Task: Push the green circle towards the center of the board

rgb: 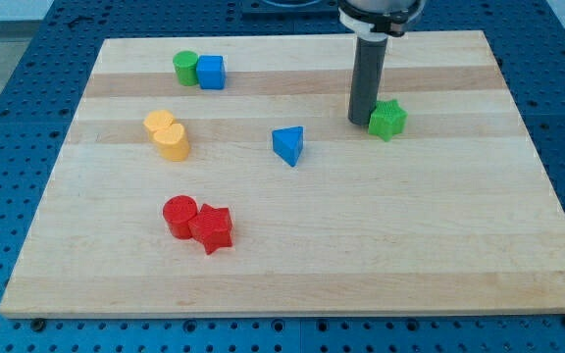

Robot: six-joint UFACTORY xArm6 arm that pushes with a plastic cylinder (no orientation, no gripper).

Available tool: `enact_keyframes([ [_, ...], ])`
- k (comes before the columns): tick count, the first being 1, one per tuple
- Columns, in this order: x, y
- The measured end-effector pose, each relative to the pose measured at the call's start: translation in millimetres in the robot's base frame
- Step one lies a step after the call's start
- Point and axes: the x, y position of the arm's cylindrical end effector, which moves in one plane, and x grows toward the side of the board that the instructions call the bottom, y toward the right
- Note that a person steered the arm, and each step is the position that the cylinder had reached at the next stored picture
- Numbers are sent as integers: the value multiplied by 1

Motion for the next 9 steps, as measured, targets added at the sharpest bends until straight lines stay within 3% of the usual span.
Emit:
enact_keyframes([
  [2, -4, -84],
  [6, -81, -305],
  [9, -123, -281],
])
